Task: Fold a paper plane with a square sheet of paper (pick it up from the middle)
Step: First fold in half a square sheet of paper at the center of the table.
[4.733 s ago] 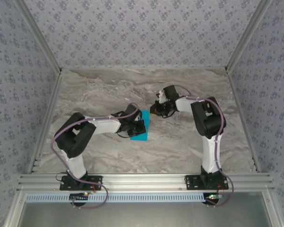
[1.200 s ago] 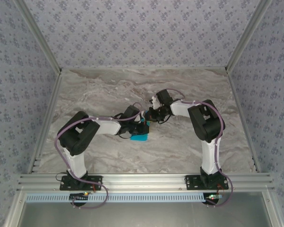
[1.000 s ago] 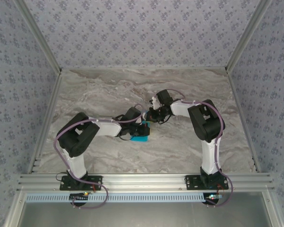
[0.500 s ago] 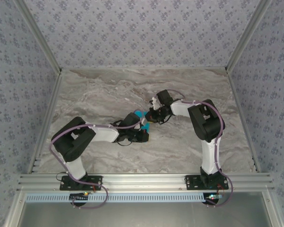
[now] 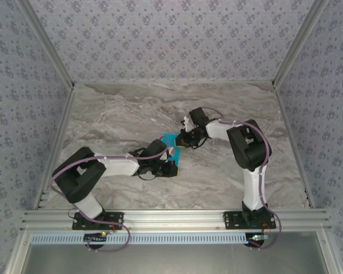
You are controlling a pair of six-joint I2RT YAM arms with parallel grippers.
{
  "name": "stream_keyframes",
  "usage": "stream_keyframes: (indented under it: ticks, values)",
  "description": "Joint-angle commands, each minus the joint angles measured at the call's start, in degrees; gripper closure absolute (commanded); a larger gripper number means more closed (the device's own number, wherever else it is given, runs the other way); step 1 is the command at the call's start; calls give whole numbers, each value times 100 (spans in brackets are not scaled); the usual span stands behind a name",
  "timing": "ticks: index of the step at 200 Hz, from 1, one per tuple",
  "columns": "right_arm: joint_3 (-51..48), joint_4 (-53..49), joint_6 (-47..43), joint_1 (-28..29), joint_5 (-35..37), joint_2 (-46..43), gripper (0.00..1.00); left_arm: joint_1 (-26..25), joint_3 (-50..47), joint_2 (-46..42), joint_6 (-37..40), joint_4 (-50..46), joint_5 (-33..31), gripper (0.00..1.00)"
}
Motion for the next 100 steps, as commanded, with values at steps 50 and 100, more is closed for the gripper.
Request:
stream_keyframes:
  ticks: [50, 100]
  values:
    - [201, -523, 90, 554, 1604, -604, 100, 1171, 196, -1402, -460, -1605, -1150, 78]
    - [601, -1260, 418, 1648, 3661, -636, 75, 2455, -12, -1680, -761, -2292, -1331, 49]
